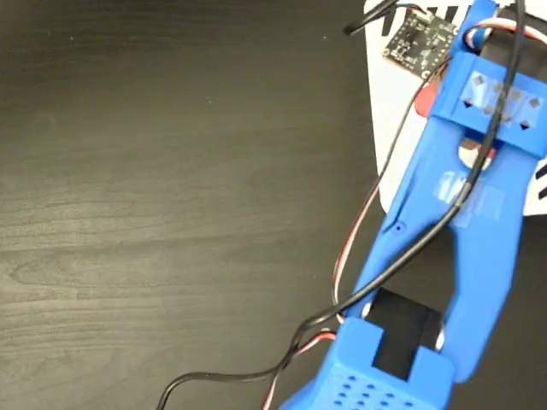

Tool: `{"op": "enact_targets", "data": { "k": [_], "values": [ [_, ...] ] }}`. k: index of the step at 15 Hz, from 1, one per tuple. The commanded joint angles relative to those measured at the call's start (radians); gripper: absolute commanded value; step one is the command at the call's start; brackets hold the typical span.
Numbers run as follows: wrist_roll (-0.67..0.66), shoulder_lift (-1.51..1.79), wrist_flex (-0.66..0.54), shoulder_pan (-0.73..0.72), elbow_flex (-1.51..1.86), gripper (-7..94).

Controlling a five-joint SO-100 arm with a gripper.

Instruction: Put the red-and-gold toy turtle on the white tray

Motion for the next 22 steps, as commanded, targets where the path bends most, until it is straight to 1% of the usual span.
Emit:
{"op": "enact_targets", "data": {
  "k": [1,2,3,4,6,7,13,14,15,22],
  "values": [
    [0.009,0.051,-0.011,-0.005,0.005,9],
    [0.006,0.051,-0.011,-0.006,0.014,15],
    [0.003,0.051,-0.011,-0.008,0.025,27],
    [0.000,0.051,-0.012,-0.012,0.035,37],
    [-0.006,0.058,-0.018,-0.021,0.064,47],
    [-0.011,0.061,-0.018,-0.025,0.069,50],
    [-0.015,0.069,-0.009,-0.034,0.071,51],
    [-0.020,0.069,-0.009,-0.032,0.074,56],
    [-0.018,0.067,-0.009,-0.029,0.075,59],
    [-0.029,0.110,-0.026,-0.037,0.103,59]
  ]
}}
